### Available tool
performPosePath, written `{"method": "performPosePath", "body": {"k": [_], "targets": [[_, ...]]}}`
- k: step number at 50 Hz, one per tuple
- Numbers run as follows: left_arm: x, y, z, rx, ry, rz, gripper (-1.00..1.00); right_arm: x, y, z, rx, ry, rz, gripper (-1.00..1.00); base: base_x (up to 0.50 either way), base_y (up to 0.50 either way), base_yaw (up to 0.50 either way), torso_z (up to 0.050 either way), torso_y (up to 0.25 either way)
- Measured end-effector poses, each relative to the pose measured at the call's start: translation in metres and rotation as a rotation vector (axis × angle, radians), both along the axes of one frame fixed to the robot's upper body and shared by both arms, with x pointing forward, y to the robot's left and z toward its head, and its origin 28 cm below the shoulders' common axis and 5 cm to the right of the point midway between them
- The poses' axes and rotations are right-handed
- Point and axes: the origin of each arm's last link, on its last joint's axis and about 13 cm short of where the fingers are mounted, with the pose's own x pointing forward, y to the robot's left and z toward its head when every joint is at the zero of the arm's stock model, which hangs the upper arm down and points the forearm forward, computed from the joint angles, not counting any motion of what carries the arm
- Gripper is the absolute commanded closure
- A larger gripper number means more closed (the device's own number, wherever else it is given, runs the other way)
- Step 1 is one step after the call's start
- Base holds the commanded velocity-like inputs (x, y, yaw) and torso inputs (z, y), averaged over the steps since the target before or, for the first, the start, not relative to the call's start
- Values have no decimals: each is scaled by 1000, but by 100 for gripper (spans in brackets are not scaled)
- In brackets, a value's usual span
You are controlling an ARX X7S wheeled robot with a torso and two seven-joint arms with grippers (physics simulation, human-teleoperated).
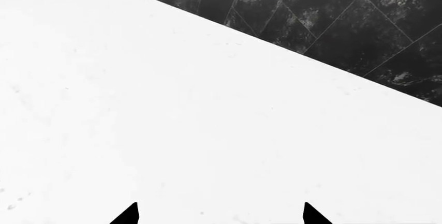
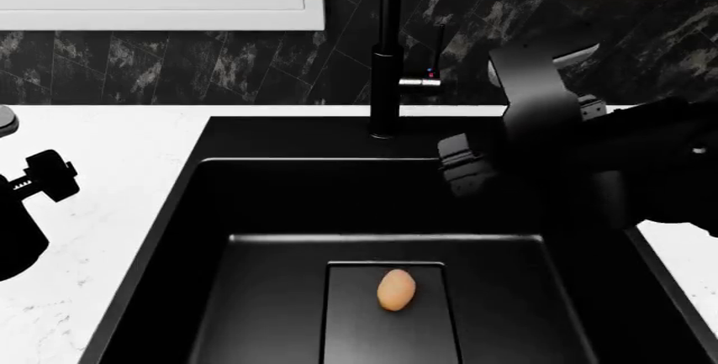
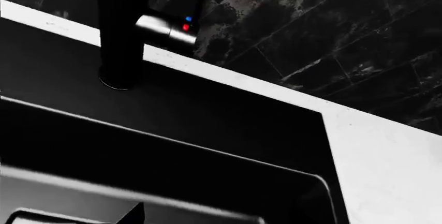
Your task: Pick the kiwi from the counter and place it in the sink. Then turn on the sink faucet.
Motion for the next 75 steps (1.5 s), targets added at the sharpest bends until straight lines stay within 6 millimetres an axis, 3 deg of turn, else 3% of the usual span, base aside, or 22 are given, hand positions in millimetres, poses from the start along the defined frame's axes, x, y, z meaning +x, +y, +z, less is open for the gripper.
{"method": "performPosePath", "body": {"k": [11,24,54,75], "targets": [[0,-1,-1,0,1,-1,-100,9,-4,10,105,-125,-67,-100,0,0,0,0,0],[0,-2,-3,-3,4,-1,-100,37,6,13,204,-263,-53,-100,0,0,0,0,0],[-1,0,-6,-13,6,-1,-100,122,28,-4,249,-308,-82,-100,0,0,0,0,0],[0,0,-9,-15,10,-3,-100,150,31,-3,301,-343,-122,-100,0,0,0,0,0]]}}
